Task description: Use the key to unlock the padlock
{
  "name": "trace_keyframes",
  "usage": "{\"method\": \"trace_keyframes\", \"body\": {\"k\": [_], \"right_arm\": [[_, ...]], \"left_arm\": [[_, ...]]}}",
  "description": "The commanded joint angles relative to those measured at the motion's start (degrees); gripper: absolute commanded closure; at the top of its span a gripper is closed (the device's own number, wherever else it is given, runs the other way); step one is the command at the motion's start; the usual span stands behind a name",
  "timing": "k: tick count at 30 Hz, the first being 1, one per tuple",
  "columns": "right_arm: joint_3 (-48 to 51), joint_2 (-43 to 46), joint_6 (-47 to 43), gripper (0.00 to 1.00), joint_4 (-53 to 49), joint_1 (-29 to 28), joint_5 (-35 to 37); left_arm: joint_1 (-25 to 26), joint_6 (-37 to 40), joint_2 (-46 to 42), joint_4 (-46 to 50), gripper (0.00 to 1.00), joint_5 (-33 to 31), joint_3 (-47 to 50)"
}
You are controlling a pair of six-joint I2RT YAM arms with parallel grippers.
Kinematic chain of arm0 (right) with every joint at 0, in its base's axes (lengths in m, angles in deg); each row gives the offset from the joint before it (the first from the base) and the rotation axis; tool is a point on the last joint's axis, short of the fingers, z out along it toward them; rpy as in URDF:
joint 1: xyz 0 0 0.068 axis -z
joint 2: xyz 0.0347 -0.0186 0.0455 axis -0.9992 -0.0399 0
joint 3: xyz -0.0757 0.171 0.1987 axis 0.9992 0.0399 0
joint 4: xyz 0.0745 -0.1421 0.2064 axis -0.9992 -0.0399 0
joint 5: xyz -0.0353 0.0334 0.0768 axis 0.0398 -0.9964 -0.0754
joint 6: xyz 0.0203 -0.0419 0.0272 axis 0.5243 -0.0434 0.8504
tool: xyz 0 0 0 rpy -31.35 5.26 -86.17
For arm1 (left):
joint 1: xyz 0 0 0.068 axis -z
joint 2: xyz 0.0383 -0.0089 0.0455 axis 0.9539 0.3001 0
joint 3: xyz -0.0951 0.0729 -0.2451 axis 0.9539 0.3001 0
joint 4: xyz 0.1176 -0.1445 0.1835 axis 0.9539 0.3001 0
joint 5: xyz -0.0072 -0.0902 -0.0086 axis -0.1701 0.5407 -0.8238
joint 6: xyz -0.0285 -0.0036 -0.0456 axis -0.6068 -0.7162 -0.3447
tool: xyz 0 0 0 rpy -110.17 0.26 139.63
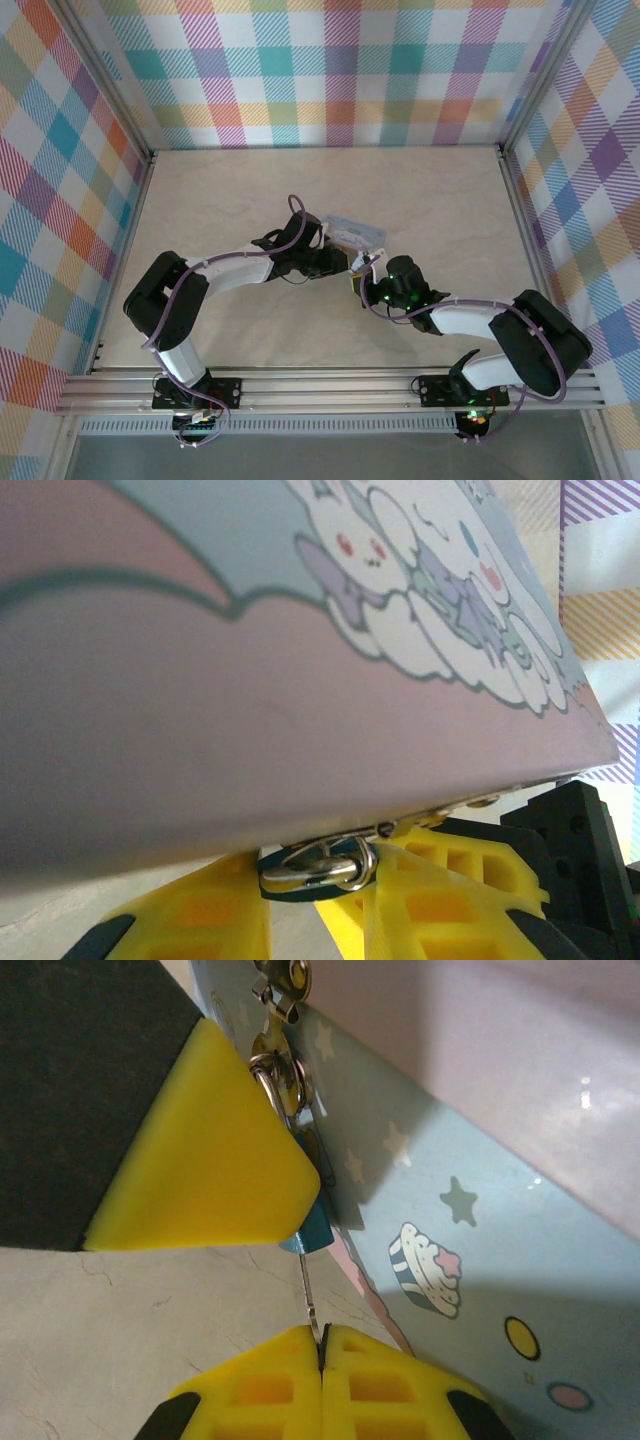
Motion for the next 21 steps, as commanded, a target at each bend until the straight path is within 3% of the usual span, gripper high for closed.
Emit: {"method": "trace_keyframes", "body": {"k": [1,21], "right_arm": [[-1.11,-0.47,0.9,1.0,5.67,-0.29,-0.38],[0.13,-3.39,3.47,1.0,13.2,1.3,-2.86]], "left_arm": [[-0.45,0.22,-2.09,-0.46,0.76,1.59,-1.9],[-0.42,-0.21,-2.66,-1.24,0.76,2.12,-1.21]]}}
